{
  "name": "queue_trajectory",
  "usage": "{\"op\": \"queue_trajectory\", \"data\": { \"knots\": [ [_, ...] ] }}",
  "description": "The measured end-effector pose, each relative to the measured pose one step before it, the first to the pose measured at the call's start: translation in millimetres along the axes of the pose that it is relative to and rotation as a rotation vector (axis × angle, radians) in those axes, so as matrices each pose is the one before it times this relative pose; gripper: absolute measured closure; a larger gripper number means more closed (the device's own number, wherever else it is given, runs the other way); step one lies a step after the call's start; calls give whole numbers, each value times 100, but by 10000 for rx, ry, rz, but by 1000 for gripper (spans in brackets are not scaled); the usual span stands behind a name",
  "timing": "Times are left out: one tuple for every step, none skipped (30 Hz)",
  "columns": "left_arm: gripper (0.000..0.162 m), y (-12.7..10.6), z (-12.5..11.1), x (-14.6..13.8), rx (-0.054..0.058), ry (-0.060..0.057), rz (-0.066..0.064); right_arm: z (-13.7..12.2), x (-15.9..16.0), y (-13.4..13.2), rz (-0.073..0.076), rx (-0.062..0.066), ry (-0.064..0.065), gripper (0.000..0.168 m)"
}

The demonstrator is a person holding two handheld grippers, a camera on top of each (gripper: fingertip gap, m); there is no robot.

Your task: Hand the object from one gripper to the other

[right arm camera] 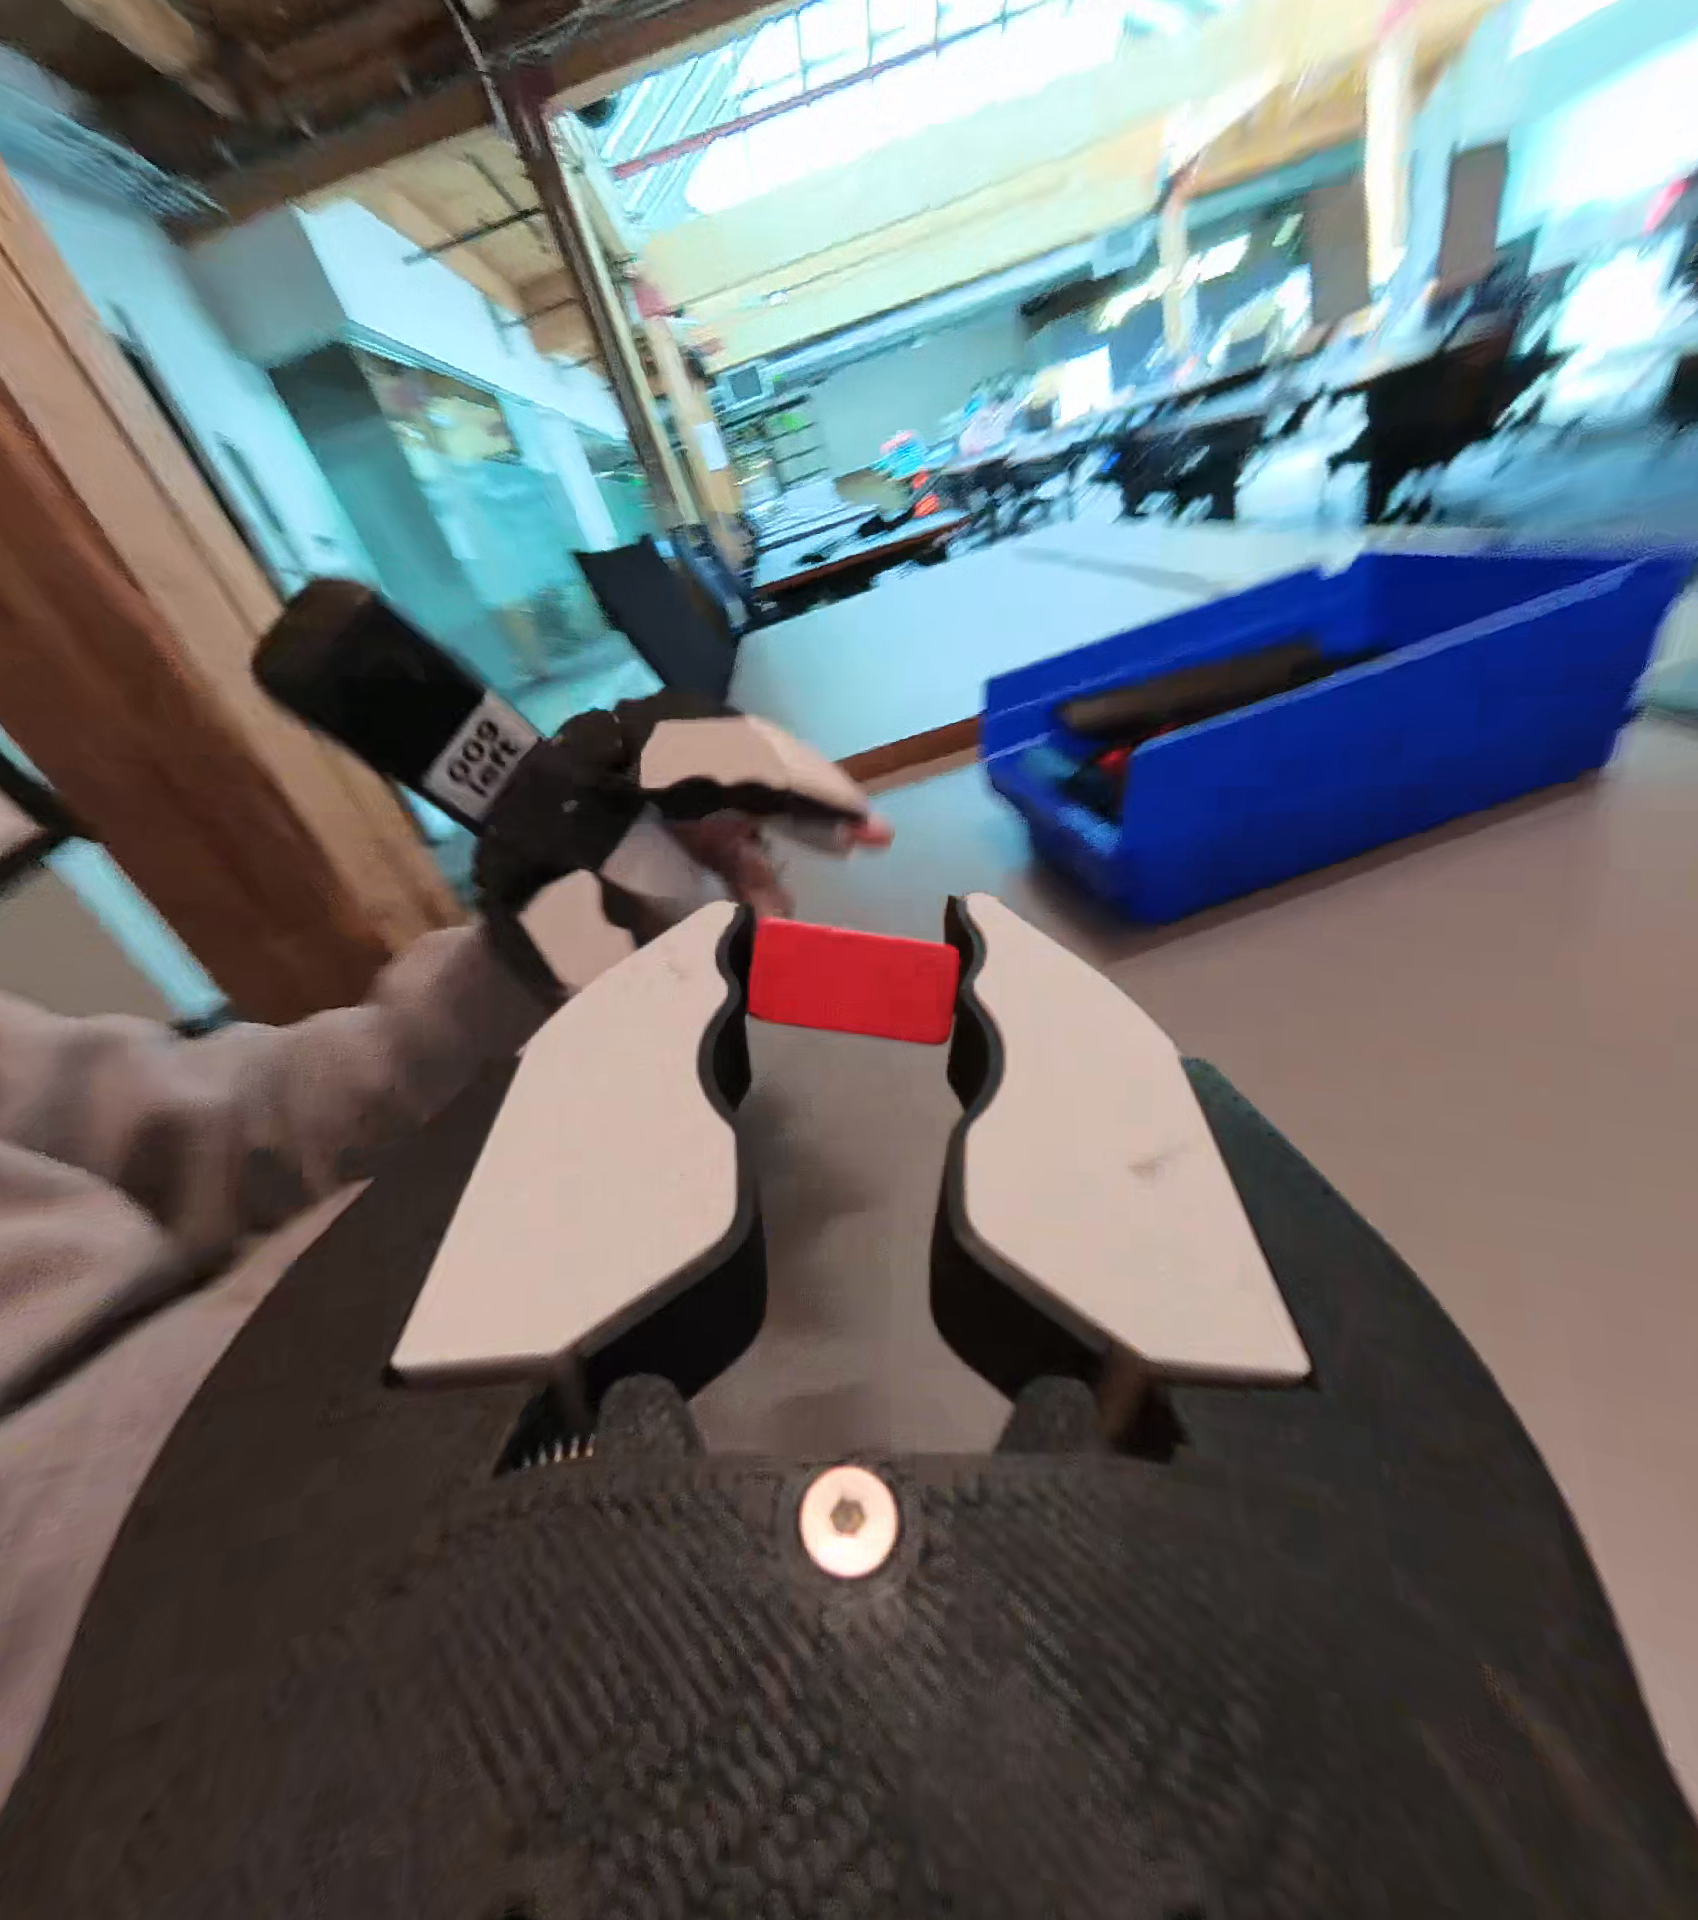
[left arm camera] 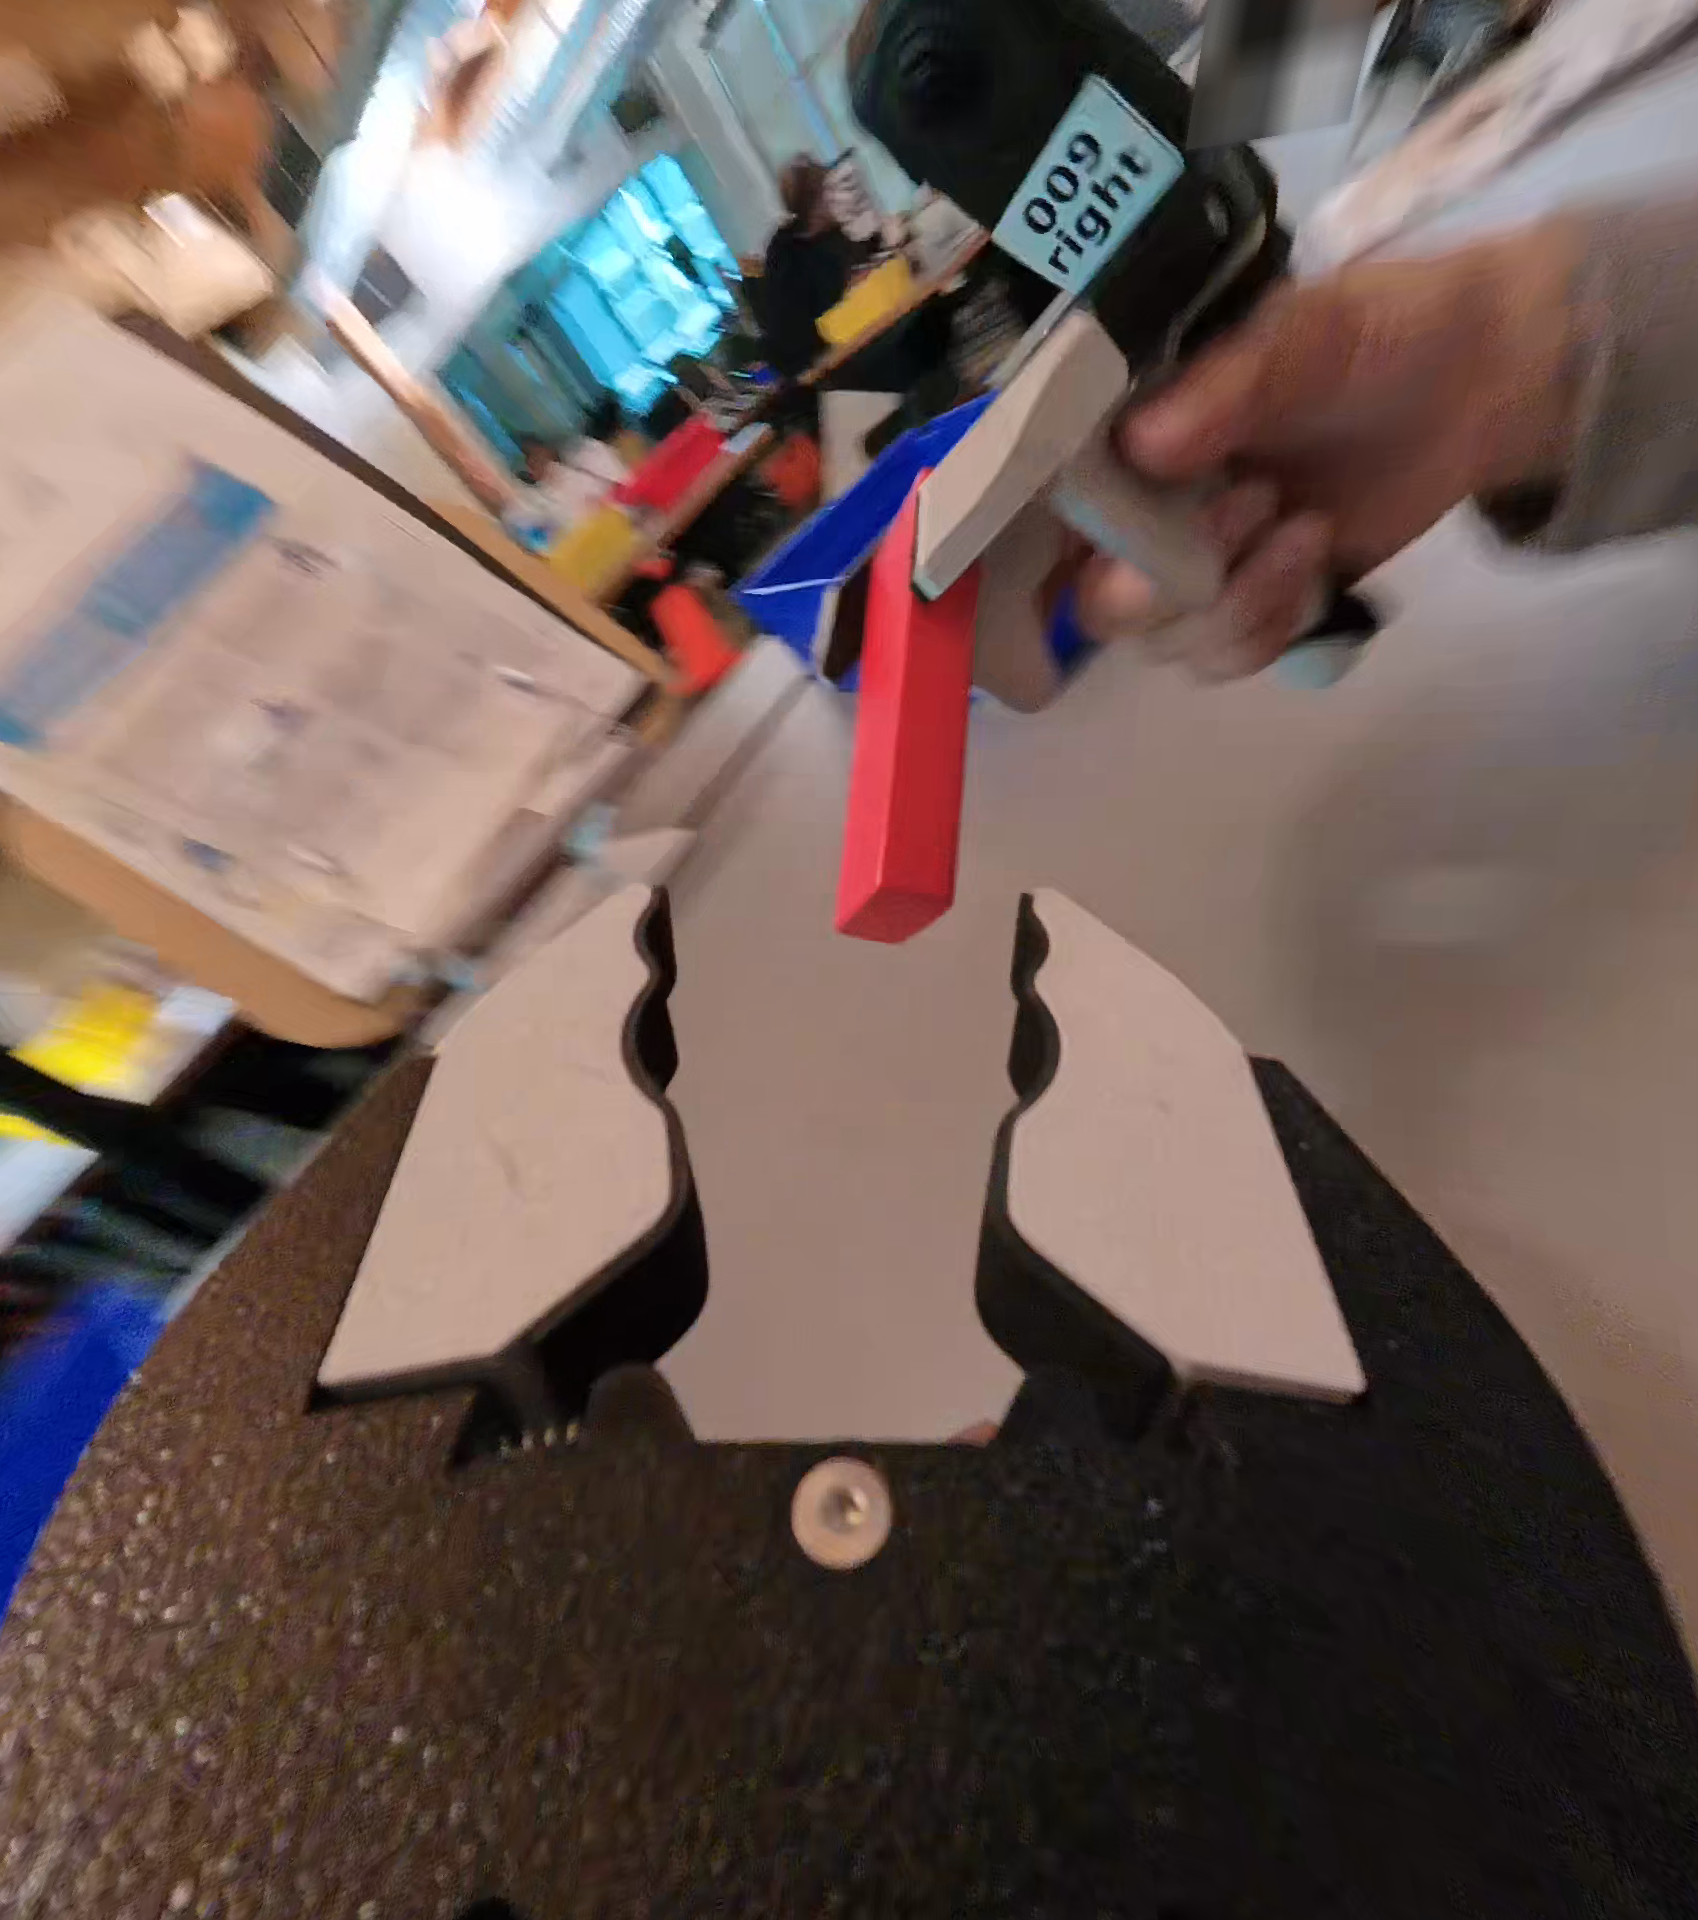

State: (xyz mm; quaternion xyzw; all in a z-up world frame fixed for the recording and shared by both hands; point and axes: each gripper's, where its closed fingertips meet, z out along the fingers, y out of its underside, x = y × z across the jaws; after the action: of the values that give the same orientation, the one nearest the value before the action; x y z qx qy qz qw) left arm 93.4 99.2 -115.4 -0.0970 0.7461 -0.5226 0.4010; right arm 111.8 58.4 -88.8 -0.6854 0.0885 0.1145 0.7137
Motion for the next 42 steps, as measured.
{"op": "queue_trajectory", "data": {
  "knots": [
    [100,-241,71,723,112,842,-1606,-230,-132,-746,-920,330,290,133],
    [101,-212,120,593,114,729,-1600,-185,-274,-747,-858,360,184,133],
    [101,-60,171,266,80,490,-1534,-94,-224,-561,-780,264,186,133],
    [101,78,205,-27,57,323,-1473,17,-171,-181,-609,31,155,133],
    [101,129,274,-75,101,349,-1359,153,-243,308,-381,-271,17,133],
    [100,180,328,-66,149,441,-1198,245,-314,489,-215,-349,-73,133],
    [100,208,328,-32,124,520,-843,266,-398,392,-67,-254,-179,133],
    [100,136,287,-78,123,436,-306,246,-323,169,11,-91,-142,133],
    [100,96,186,-299,116,82,205,199,-69,104,1,-66,25,133],
    [99,97,80,-471,83,-253,656,161,-58,298,-120,-237,21,133],
    [96,114,9,-403,23,-390,933,119,-48,434,-305,-361,65,133],
    [92,182,-61,-192,-78,-371,1005,85,-54,429,-422,-388,118,133],
    [87,214,-64,82,-170,-234,1022,119,-309,427,-355,-427,-57,133],
    [84,242,-54,358,-249,-53,1003,155,-705,270,-216,-332,-332,133],
    [84,292,-36,600,-321,119,928,146,-856,-100,-206,-61,-403,133],
    [84,288,35,772,-325,259,791,148,-851,-215,-158,61,-401,133],
    [84,219,90,790,-253,293,611,205,-865,-15,-5,-78,-469,133],
    [85,77,126,582,-132,185,434,223,-751,150,-2,-152,-420,133],
    [87,-31,130,476,-26,152,286,219,-683,154,-98,-100,-363,133],
    [97,40,118,505,-26,236,197,176,-663,-14,-49,38,-362,133],
    [111,181,95,435,-90,259,139,128,-479,-177,103,135,-317,133],
    [122,160,93,309,-60,241,57,41,33,-160,90,115,-2,133],
    [127,-23,31,121,66,146,-91,-35,91,-63,47,73,12,133],
    [128,-53,-10,-103,80,30,-138,-95,144,1,86,41,19,133],
    [128,11,-9,-142,25,-1,-180,-115,251,80,108,17,82,133],
    [128,38,-12,-461,12,-232,-178,-124,753,115,135,16,432,133],
    [128,36,-12,-901,29,-553,-149,-137,1244,214,71,-59,789,133],
    [128,86,4,-1026,14,-648,-130,-87,1283,172,-10,-50,844,130],
    [128,17,52,-890,53,-602,-146,-32,1078,180,-50,-56,751,126],
    [128,-123,52,-966,132,-743,-188,-9,866,67,-25,8,659,122],
    [128,-212,0,-1173,186,-945,-194,-18,663,-50,59,80,568,118],
    [128,-341,-40,-952,262,-823,-115,28,735,-173,127,114,608,114],
    [128,-369,-82,-666,247,-659,-22,-4,825,-49,280,-43,636,110],
    [128,-347,-116,-593,205,-680,150,-31,540,-81,375,-40,416,106],
    [128,-289,-128,-509,130,-670,331,-46,-82,-238,384,94,3,112],
    [128,-214,-104,-285,37,-531,459,-32,-207,-276,436,115,-62,115],
    [128,-213,-65,-51,20,-376,498,10,-238,-256,358,102,-68,115],
    [128,-262,-48,154,50,-231,457,72,-418,-202,167,111,-160,115],
    [128,-298,-11,378,71,-61,384,122,-431,18,42,-10,-146,116],
    [128,-301,11,521,90,66,300,144,-215,301,-79,-181,3,120],
    [128,-147,63,479,13,78,189,84,-274,227,-304,-146,-60,127],
    [128,98,99,282,-124,53,27,-15,-238,10,-394,-22,-29,142]
  ]
}}
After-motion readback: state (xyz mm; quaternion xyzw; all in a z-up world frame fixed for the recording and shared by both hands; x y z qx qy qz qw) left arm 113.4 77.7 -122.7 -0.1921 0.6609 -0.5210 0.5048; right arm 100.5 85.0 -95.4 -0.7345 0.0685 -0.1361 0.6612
